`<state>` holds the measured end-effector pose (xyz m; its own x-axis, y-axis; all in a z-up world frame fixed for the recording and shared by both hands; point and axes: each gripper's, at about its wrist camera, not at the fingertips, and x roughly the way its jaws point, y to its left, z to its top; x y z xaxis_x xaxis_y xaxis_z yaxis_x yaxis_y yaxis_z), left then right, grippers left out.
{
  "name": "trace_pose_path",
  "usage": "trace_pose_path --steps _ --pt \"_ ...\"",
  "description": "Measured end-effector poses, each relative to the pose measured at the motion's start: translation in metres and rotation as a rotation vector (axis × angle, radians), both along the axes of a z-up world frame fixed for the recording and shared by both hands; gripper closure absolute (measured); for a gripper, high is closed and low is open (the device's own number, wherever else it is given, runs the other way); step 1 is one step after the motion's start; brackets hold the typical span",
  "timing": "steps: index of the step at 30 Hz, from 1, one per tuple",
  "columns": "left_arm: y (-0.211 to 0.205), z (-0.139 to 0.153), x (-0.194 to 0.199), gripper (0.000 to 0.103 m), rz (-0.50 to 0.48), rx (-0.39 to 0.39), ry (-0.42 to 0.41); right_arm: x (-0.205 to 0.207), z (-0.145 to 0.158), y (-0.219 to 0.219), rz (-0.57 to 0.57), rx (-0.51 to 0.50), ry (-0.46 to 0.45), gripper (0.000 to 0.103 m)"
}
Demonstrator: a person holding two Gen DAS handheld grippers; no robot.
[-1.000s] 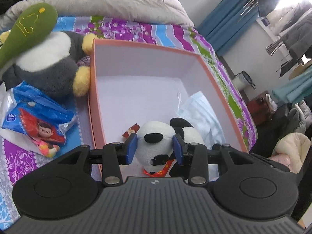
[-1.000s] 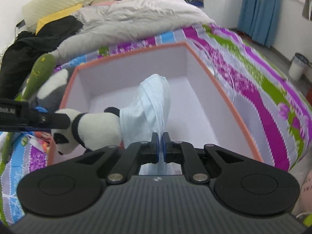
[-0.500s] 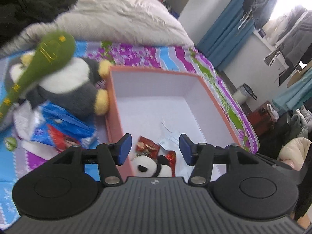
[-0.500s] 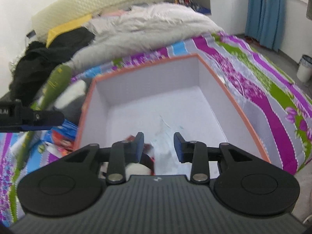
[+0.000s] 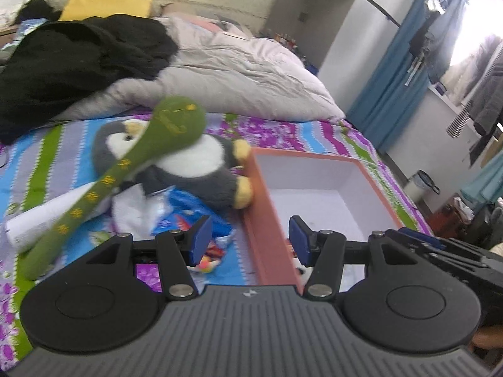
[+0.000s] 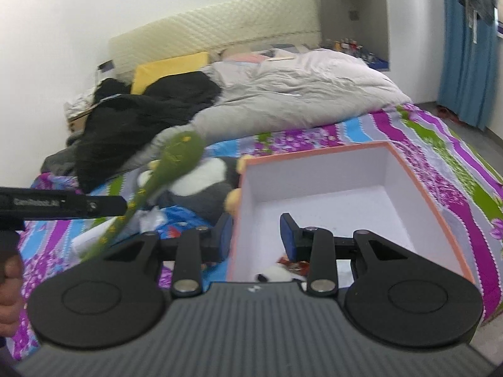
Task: Organize soft objects
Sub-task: 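Move both grippers back toward the pile of soft items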
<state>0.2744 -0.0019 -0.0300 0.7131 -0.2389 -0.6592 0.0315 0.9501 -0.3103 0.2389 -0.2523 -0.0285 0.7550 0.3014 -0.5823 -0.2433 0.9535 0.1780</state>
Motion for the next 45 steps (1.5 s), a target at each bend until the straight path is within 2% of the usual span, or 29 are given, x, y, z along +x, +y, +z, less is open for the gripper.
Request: trace_pose_path --steps 9,20,26,33,35,38,41,45 --pt "0.046 -0.027 -0.026 0.043 0.08 0.002 0.041 -0.018 -0.009 0.045 0.109 -0.014 0.001 0.066" --pt "0.084 -0.08 -0.031 0.043 0.144 -0.046 0.116 -0.022 -0.044 0.099 0.205 -0.079 0.053 0.066" --pt "0.094 -0.127 -0.001 0.043 0.153 -0.08 0.185 -0.003 -0.081 0.128 0.247 -0.134 0.092 0.066" --pt "0.106 -0.192 0.061 0.043 0.159 -0.177 0.281 0.043 -0.131 0.145 0.185 -0.169 0.177 0.066" --pt "0.108 -0.207 0.078 0.039 0.148 -0.228 0.309 0.056 -0.144 0.149 0.15 -0.184 0.201 0.066" --pt "0.107 -0.221 0.096 0.03 0.145 -0.268 0.352 0.07 -0.158 0.151 0.074 -0.191 0.24 0.066" --pt "0.103 -0.225 0.106 0.029 0.128 -0.297 0.35 0.08 -0.166 0.148 0.056 -0.142 0.278 0.066" --pt "0.093 -0.226 0.113 0.029 0.113 -0.256 0.34 0.082 -0.178 0.154 0.088 -0.13 0.267 0.066"
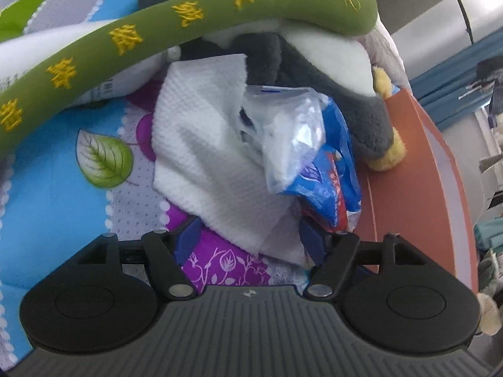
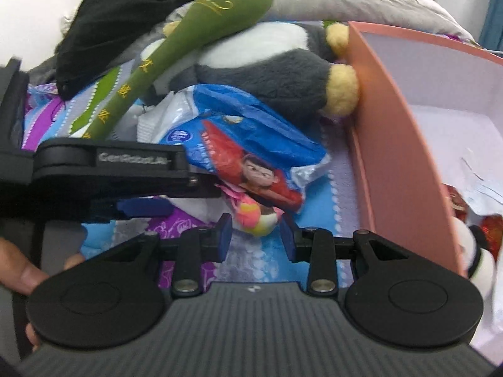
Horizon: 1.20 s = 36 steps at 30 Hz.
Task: Organize soft objects
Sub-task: 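Move both grippers back toward the pile of soft items, then grasp the white wipe with the left gripper while the right gripper grasps the pink-yellow bird toy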
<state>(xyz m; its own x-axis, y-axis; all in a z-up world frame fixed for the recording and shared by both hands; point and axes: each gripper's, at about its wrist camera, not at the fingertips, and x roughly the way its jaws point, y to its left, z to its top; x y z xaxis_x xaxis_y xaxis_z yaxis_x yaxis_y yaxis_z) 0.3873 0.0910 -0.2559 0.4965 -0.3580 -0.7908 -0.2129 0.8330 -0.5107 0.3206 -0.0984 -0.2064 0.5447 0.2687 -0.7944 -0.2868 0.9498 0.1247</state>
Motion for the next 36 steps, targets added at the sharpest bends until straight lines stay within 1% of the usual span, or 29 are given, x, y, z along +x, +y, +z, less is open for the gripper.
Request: trace_pose_path --steps 2,3,4,5,7,8,9,10,11,12,15,17,18,20,21,26,29,32,36 --pt "-0.005 0.0 0.001 0.029 -0.001 0.018 -0.037 -0.003 -0.004 0.0 0.008 0.032 -0.038 0.065" --pt "-0.008 -0.002 0.001 0.031 -0.002 0.033 -0.048 -0.005 -0.007 0.001 0.012 0.032 -0.054 0.067" --pt "-0.012 -0.006 0.001 0.031 -0.002 0.054 -0.059 -0.006 -0.012 0.001 0.009 0.026 -0.063 0.07" --pt "-0.016 -0.008 -0.001 0.034 0.004 0.079 -0.077 -0.008 -0.018 0.001 -0.004 0.026 -0.062 0.073" --pt "-0.025 -0.007 -0.006 0.044 0.002 0.145 -0.105 -0.011 -0.022 -0.002 -0.02 0.05 -0.082 0.084" --pt "-0.029 -0.008 -0.007 0.058 0.005 0.195 -0.113 -0.014 -0.022 -0.002 -0.017 0.046 -0.104 0.088" --pt "-0.032 -0.008 -0.009 0.074 0.012 0.226 -0.116 -0.016 -0.022 -0.002 -0.015 0.039 -0.117 0.089" --pt "-0.033 -0.008 -0.012 0.081 0.018 0.25 -0.12 -0.017 -0.022 -0.003 -0.016 0.04 -0.121 0.089" --pt "-0.033 -0.007 -0.015 0.09 0.022 0.247 -0.121 -0.02 -0.02 -0.004 -0.02 0.05 -0.121 0.089" --pt "-0.031 -0.006 -0.019 0.092 0.032 0.237 -0.123 -0.023 -0.017 -0.006 -0.021 0.057 -0.124 0.089" --pt "-0.029 0.0 -0.032 0.093 0.062 0.245 -0.129 -0.028 -0.01 -0.007 -0.016 0.065 -0.157 0.088" --pt "-0.025 0.002 -0.039 0.093 0.076 0.23 -0.127 -0.026 -0.012 -0.009 -0.027 0.084 -0.155 0.084" --pt "-0.023 0.003 -0.043 0.093 0.081 0.225 -0.129 -0.024 -0.013 -0.01 -0.035 0.089 -0.149 0.081" --pt "-0.016 0.004 -0.052 0.093 0.095 0.221 -0.126 -0.021 -0.016 -0.01 -0.06 0.075 -0.143 0.066" --pt "-0.012 0.005 -0.053 0.093 0.101 0.214 -0.123 -0.019 -0.018 -0.011 -0.067 0.072 -0.142 0.065" --pt "-0.005 0.006 -0.059 0.093 0.129 0.179 -0.122 -0.005 -0.025 -0.013 -0.077 0.105 -0.127 0.064" --pt "0.0 0.012 -0.068 0.093 0.13 0.177 -0.127 0.003 -0.028 -0.01 -0.058 0.122 -0.12 0.063" --pt "0.002 0.019 -0.078 0.093 0.139 0.171 -0.137 0.004 -0.024 -0.005 -0.033 0.112 -0.125 0.064" --pt "0.005 0.029 -0.094 0.093 0.152 0.158 -0.153 -0.007 -0.014 -0.005 -0.012 0.101 -0.136 0.064"
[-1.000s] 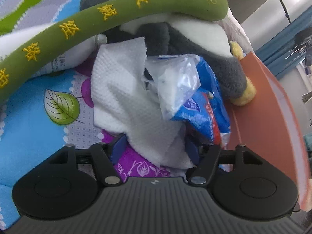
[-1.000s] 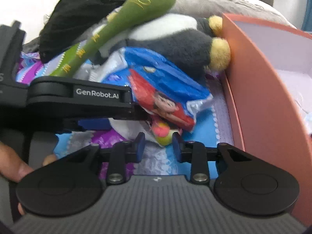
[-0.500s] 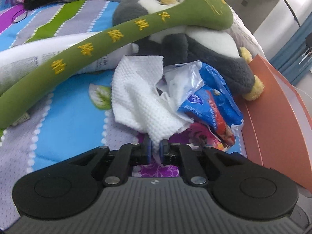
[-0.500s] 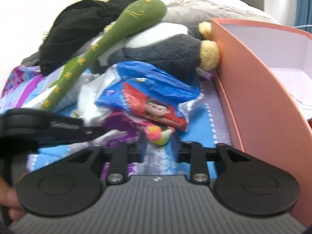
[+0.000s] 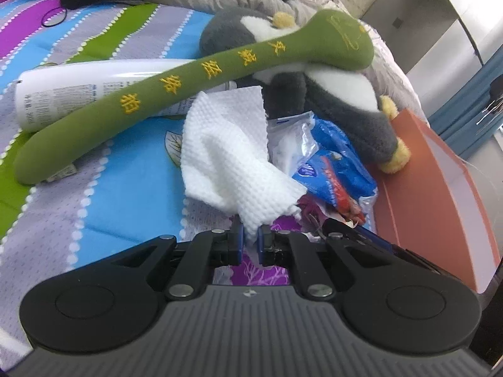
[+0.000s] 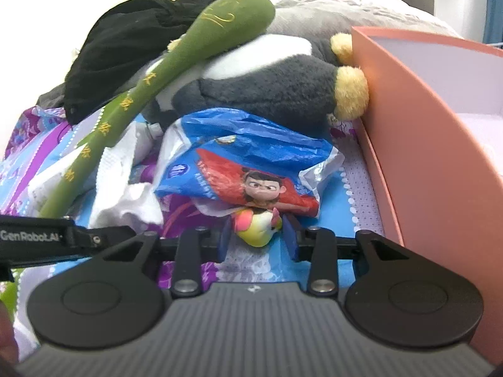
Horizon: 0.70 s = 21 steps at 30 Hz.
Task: Organize soft objects
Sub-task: 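Grasp the white wipe with the left gripper while the right gripper grasps the pink-yellow bird toy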
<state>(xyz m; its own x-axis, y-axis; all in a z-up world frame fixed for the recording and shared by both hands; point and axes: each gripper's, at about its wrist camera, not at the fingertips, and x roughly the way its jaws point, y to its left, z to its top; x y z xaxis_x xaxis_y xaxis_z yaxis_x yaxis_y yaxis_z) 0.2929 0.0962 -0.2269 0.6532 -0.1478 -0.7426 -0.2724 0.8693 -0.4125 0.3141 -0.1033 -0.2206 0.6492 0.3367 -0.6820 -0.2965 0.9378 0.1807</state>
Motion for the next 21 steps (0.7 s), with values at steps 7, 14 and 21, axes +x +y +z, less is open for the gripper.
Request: trace_pose_path --steps 7,14,21 --pt "-0.006 0.018 -0.033 0.093 0.006 0.006 -0.027 -0.036 0.021 -0.01 0.03 -0.01 -0.014 0.064" --pt "-0.011 0.025 -0.069 0.093 -0.002 0.01 -0.029 -0.077 0.04 -0.025 0.051 0.01 -0.013 0.064" --pt "-0.018 0.037 -0.101 0.093 -0.006 0.01 -0.033 -0.11 0.056 -0.042 0.08 0.021 -0.005 0.064"
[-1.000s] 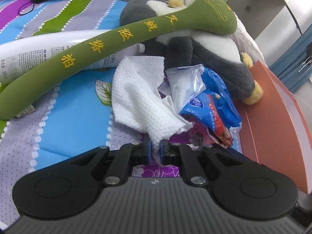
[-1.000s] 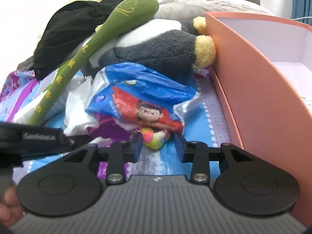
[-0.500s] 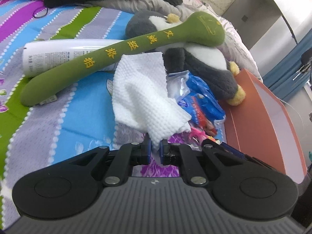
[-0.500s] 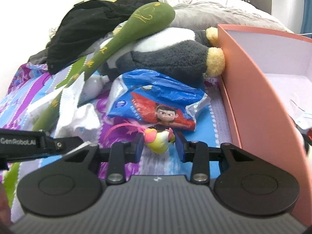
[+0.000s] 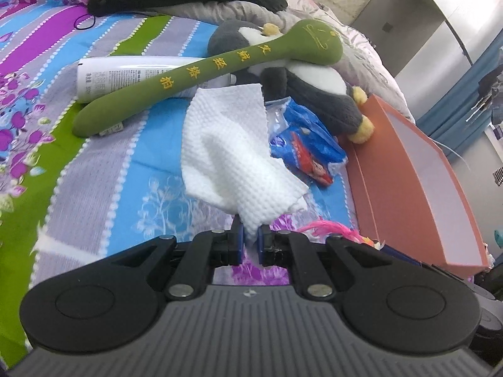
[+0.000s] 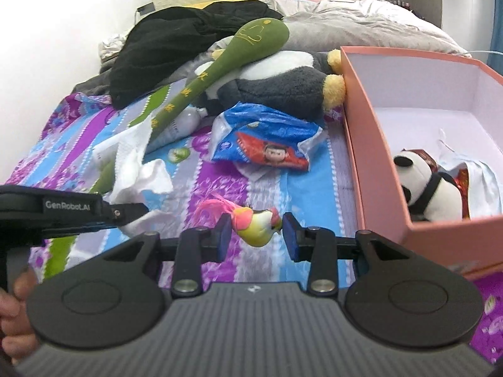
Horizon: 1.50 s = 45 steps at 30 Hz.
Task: Organize soft objects
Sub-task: 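Grasp the white wipe with the left gripper while the right gripper grasps the pink-yellow bird toy, then carry the white wipe and bird toy over the pink box with both grippers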
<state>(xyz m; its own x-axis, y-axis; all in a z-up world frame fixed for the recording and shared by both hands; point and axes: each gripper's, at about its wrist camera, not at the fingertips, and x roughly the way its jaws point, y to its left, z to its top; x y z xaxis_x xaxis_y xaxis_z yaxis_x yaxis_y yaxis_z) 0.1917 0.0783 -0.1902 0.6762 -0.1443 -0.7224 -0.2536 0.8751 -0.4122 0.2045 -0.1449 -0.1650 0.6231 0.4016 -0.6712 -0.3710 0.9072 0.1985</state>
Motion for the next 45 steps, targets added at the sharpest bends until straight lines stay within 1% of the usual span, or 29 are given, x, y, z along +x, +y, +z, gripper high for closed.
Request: trace_pose_path --steps 6,9,15,24,29,31,33,36,38,41,45 --pt "-0.013 0.019 -0.02 0.093 -0.035 0.003 -0.018 -0.015 0.021 -0.009 0.016 0.022 -0.014 0.064" --pt "-0.017 0.033 -0.025 0.093 -0.051 -0.002 -0.035 -0.019 0.037 -0.014 0.02 0.034 -0.035 0.064" --pt "-0.024 0.071 -0.022 0.093 -0.088 0.022 -0.088 -0.016 0.072 -0.024 0.023 0.049 -0.102 0.064" --pt "-0.044 0.136 0.005 0.093 -0.155 0.044 -0.187 0.001 0.121 -0.052 -0.002 0.062 -0.207 0.064" --pt "-0.068 0.165 0.029 0.093 -0.211 0.041 -0.233 0.015 0.145 -0.073 -0.028 0.071 -0.251 0.064" --pt "-0.08 0.173 0.039 0.093 -0.238 0.038 -0.242 0.022 0.152 -0.083 -0.048 0.065 -0.266 0.064" --pt "-0.092 0.178 0.052 0.093 -0.271 0.024 -0.239 0.029 0.157 -0.095 -0.072 0.064 -0.268 0.064" --pt "-0.114 0.183 0.07 0.093 -0.319 0.012 -0.227 0.042 0.162 -0.115 -0.105 0.094 -0.236 0.064" --pt "-0.131 0.183 0.083 0.093 -0.357 0.013 -0.212 0.05 0.162 -0.127 -0.141 0.074 -0.229 0.064" --pt "-0.154 0.175 0.102 0.092 -0.401 0.003 -0.175 0.061 0.159 -0.146 -0.175 0.069 -0.197 0.064" --pt "-0.183 0.156 0.128 0.092 -0.451 -0.005 -0.101 0.078 0.146 -0.17 -0.221 0.031 -0.139 0.064"
